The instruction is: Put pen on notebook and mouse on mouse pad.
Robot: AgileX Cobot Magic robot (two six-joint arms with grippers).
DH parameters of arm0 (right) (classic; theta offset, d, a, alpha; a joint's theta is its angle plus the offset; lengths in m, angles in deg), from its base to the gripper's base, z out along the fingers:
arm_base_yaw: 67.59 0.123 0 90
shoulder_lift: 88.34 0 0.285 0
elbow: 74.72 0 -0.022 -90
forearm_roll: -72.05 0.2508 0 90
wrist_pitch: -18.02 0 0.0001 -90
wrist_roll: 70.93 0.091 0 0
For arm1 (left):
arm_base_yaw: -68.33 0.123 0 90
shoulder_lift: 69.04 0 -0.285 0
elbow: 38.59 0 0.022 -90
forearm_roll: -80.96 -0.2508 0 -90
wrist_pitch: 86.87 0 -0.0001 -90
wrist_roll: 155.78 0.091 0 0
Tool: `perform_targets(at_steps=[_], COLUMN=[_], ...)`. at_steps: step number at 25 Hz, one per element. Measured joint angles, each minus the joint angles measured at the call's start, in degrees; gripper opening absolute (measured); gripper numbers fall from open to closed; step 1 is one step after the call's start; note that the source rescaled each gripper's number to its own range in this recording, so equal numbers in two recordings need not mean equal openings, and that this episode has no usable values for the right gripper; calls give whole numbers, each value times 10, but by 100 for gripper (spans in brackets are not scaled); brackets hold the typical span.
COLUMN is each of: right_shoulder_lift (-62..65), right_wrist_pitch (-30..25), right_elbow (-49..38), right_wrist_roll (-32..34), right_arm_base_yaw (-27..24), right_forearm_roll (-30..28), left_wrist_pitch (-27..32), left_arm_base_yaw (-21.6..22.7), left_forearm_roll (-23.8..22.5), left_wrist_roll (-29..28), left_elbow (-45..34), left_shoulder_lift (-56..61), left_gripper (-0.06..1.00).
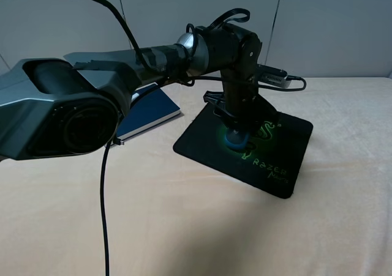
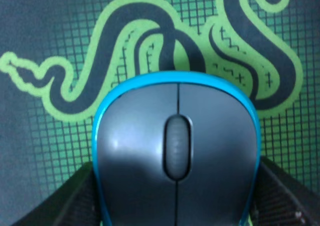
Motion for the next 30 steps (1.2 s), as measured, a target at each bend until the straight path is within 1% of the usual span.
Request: perform_targets(at_steps=[14,15,16,17,18,20,22,24,30], right_shoulder_lift=[0,0,0,0,0,0,0,0,0], right_wrist_pitch=[0,0,0,0,0,0,0,0,0], right_elbow=[0,0,0,0,0,0,0,0,0], right_wrist_roll=[3,3,3,3,3,3,3,3,3], right_arm_base_yaw=[0,0,0,0,0,0,0,0,0], right_forearm_roll=[0,0,0,0,0,0,0,0,0], left_wrist_pitch=[-22,-25,-26,-26,-26,-27,-28,-28,-21], left_arm_base_yaw=[0,0,0,0,0,0,0,0,0], left_forearm_roll=[1,1,1,-1,-1,-2,-2,-2,-2], left_wrist_roll=[1,1,1,1,1,1,1,1,1], left_elbow=[0,0,0,0,0,0,0,0,7], left_shoulder_lift=[-1,-1,-1,-1,-1,-1,-1,-1,-1], left_gripper=[50,53,61,73,83,93,97,99,100])
